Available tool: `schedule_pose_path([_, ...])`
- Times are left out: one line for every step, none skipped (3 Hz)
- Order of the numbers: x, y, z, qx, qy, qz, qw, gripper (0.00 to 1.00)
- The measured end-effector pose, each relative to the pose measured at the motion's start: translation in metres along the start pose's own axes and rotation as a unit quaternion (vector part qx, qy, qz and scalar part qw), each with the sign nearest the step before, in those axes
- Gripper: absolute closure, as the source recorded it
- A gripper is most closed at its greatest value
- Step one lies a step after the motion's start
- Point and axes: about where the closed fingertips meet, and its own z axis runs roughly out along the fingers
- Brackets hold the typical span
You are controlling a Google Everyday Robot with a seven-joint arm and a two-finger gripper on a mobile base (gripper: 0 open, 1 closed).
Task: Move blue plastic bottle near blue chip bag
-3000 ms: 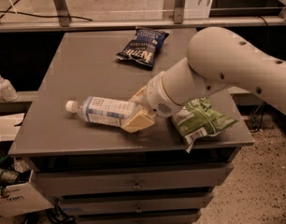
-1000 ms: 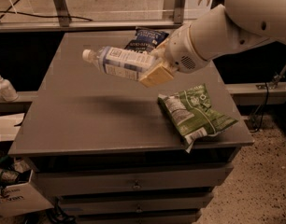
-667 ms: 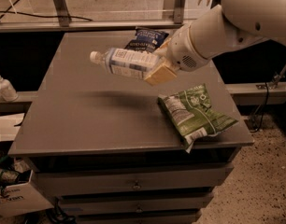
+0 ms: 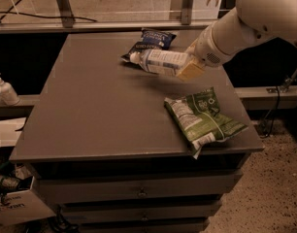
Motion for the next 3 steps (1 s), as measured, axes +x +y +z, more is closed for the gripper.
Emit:
schedule_pose_path([0.034, -0.031, -0.004, 0.029, 0.018, 0.027, 0.9991, 1.00])
schedule_pose_path([0.045, -0.045, 0.000, 0.037, 0.015, 0.035, 0.9986, 1.00])
schedule_pose_path([0.044, -0.046, 0.015, 0.026, 0.007, 0.033, 0.9991, 1.00])
